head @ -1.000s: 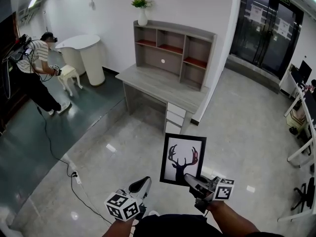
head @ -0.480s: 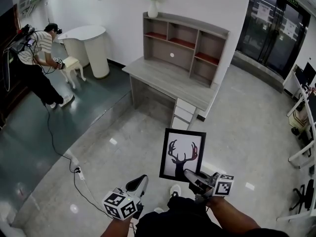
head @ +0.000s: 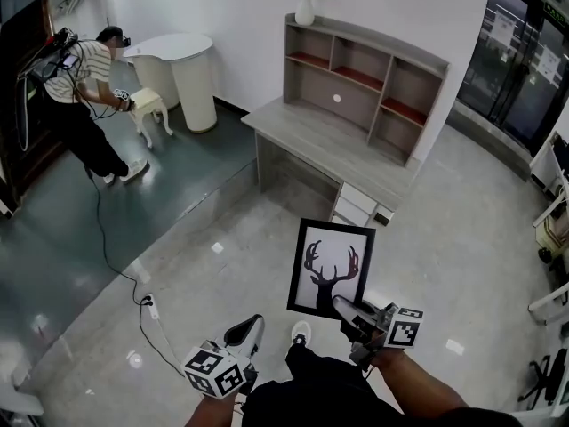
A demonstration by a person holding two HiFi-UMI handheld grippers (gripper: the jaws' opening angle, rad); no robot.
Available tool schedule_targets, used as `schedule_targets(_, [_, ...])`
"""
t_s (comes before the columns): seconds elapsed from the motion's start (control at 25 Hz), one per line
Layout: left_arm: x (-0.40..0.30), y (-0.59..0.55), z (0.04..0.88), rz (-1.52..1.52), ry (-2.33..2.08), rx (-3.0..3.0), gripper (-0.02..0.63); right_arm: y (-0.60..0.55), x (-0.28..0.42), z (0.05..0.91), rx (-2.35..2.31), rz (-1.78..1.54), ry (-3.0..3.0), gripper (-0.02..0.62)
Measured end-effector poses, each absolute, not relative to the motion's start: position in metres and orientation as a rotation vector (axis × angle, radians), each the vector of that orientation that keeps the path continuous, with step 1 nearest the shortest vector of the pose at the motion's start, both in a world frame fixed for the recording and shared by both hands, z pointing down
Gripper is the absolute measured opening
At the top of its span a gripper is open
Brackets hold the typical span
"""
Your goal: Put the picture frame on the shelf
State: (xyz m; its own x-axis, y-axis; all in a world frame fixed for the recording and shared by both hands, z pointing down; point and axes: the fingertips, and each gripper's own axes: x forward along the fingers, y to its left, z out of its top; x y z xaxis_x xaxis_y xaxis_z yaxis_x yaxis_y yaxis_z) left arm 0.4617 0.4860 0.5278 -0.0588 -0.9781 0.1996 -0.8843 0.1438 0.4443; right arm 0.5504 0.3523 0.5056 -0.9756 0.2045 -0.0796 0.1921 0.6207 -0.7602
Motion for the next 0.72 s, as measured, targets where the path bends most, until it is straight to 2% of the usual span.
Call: schedule_targets(0.72, [0.328, 0.272, 0.486, -0.198, -1.992, 1.888, 0.009, 0.151, 0.431, 0.473, -0.320, 1.261, -2.949, 0.021])
